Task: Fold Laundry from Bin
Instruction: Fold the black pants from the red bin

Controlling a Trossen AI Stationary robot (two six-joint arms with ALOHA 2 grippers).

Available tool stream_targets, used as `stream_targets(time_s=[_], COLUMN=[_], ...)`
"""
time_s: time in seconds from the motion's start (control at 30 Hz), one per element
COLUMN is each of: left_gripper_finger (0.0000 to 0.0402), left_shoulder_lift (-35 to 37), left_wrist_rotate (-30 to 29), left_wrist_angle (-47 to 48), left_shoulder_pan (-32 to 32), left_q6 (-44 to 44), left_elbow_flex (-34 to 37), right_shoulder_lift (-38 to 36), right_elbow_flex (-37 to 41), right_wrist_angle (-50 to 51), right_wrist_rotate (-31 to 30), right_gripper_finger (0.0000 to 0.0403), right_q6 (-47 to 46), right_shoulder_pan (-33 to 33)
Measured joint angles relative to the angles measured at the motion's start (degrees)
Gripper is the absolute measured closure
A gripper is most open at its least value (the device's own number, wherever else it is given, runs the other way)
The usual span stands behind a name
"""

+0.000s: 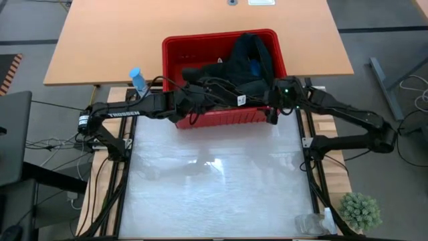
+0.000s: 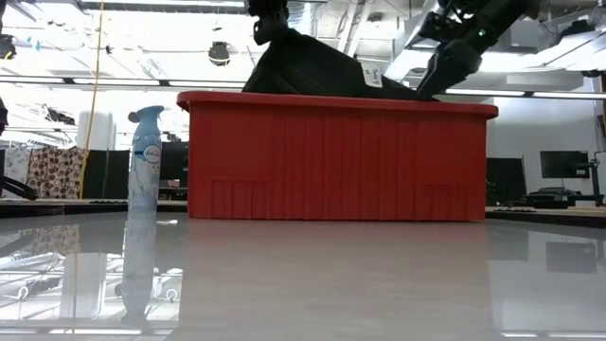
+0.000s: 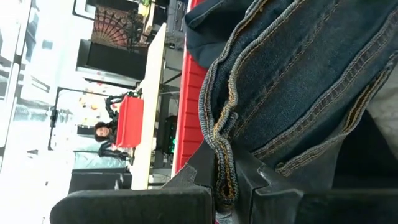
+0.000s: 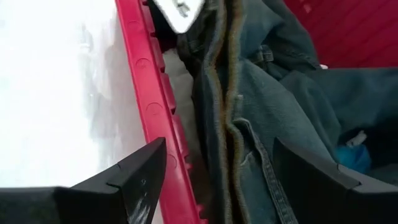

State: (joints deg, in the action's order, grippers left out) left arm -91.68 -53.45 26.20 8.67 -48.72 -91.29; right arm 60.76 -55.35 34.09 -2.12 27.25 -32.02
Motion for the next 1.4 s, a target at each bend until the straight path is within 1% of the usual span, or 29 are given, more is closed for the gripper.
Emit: stream_targets(time_s=[0.13,0.37,0.7,1.07,1.4], left_gripper_finger=[0.0399,0.0399,0.0399,0.0399,0.0399], left_shoulder_lift=[0.00,0.00,1.62,2.08,2.08], left_wrist_rotate=[0.26,0.22,-1.02,-1.00,-1.07], left_wrist_angle=[0.00,-0.32,-4.55,-3.85,-3.85], left_shoulder_pan=[0.11,0.50,0.82,1.03,1.05], left_q6=[-0.20,-2.90,-5.42,-4.14,-3.65], left_elbow_flex=[0.00,0.00,0.00,0.00,0.00], right_shoulder_lift=[1.85,2.11,1.70,0.99,-0.63], right_elbow_flex=[-0.09,-0.02,0.09,0.15,0.31], right_wrist_angle=[-0.03,-0.46,-0.59,-1.71,-4.46], right_wrist_rotate=[0.04,0.12,0.03,0.66,-0.37], right_gripper_finger=[0.0092,0.0121,0.0121,0.0121,0.0121], right_q6=[-1.46,-1.44,-1.70,-1.29,-1.10], right_shoulder_pan=[-1.11,-2.32,-3.36,-4.20,-4.22])
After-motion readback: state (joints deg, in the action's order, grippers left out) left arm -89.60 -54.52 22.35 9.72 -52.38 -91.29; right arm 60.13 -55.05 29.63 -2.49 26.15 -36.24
